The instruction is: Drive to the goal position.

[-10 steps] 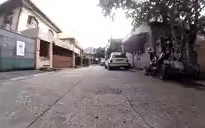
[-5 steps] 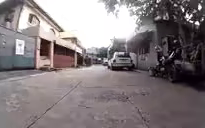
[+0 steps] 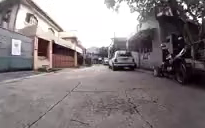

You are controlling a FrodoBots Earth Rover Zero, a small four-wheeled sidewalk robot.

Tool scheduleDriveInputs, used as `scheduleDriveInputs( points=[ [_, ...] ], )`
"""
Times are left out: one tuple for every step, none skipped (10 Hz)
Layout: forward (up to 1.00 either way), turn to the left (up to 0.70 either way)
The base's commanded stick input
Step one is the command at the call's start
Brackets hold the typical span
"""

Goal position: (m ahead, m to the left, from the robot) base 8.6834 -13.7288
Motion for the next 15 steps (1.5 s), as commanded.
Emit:
scheduleDriveInputs(
  points=[
    [0.70,0.00],
    [0.70,0.00],
    [0.70,0.00],
    [0.70,0.00],
    [0.70,0.00],
    [0.70,0.00],
    [0.70,0.00],
    [0.70,0.00],
    [0.70,0.00],
    [0.70,0.00],
    [0.70,0.00],
    [0.70,0.00],
    [0.70,0.00],
    [0.70,0.00],
    [0.70,0.00]
  ],
)
